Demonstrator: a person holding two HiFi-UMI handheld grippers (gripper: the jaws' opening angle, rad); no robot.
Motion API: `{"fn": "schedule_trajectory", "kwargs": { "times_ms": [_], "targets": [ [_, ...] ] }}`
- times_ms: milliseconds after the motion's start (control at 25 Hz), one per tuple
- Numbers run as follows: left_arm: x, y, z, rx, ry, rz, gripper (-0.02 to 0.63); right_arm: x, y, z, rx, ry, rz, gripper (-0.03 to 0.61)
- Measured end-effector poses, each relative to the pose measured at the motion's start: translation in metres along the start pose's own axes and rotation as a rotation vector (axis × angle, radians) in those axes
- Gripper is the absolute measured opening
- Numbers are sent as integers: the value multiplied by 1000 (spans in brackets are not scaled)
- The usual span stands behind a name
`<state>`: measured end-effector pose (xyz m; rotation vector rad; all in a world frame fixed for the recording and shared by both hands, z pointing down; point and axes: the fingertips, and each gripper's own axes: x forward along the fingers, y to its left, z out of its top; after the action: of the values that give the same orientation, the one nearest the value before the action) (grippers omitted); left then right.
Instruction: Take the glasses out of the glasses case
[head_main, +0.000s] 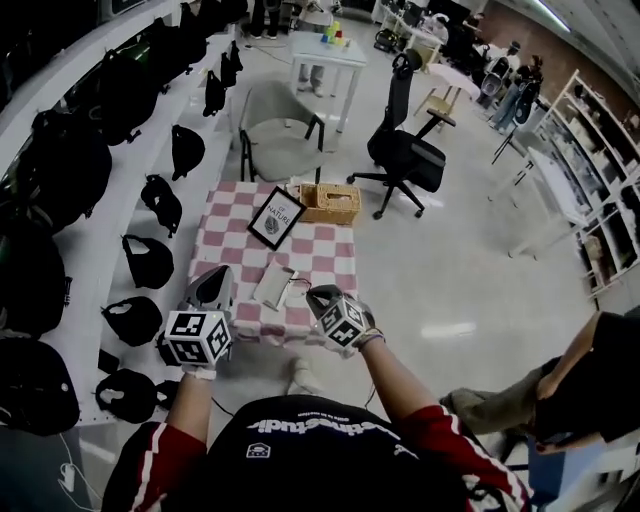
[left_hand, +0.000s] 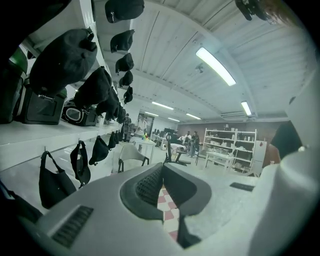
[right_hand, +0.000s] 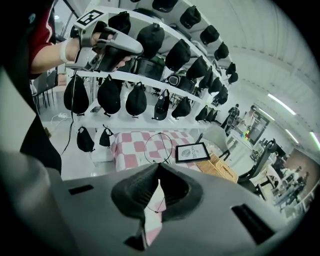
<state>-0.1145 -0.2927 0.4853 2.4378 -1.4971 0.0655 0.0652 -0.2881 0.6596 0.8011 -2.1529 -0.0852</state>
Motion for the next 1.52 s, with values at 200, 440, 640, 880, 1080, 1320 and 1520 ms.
{"fn": "schedule_trajectory", "kwargs": {
  "times_ms": [200,440,640,880,1080,1320,1520],
  "targets": [
    [0,-12,3,9,2,-45,7,-31,2,4,87,-20,-64,12],
    [-8,-23,5,13,-11,-84,6,-66,5,10,183,-70,-141,12],
    [-20,-29,6,-6,-20,-113,6,-96,7,31,321,-174,-183,12],
    [-31,-37,8,-19,-28,-143,6,-119,10,57,396,-272,-203,12],
    [-40,-33,15,25,-50,-131,6,-133,9,79,459,-357,-218,12],
    [-49,-36,26,48,-83,-129,6,-156,5,100,460,-427,-256,12],
    [-54,-40,32,67,-104,-136,8,-178,-2,110,462,-479,-304,12]
  ]
}}
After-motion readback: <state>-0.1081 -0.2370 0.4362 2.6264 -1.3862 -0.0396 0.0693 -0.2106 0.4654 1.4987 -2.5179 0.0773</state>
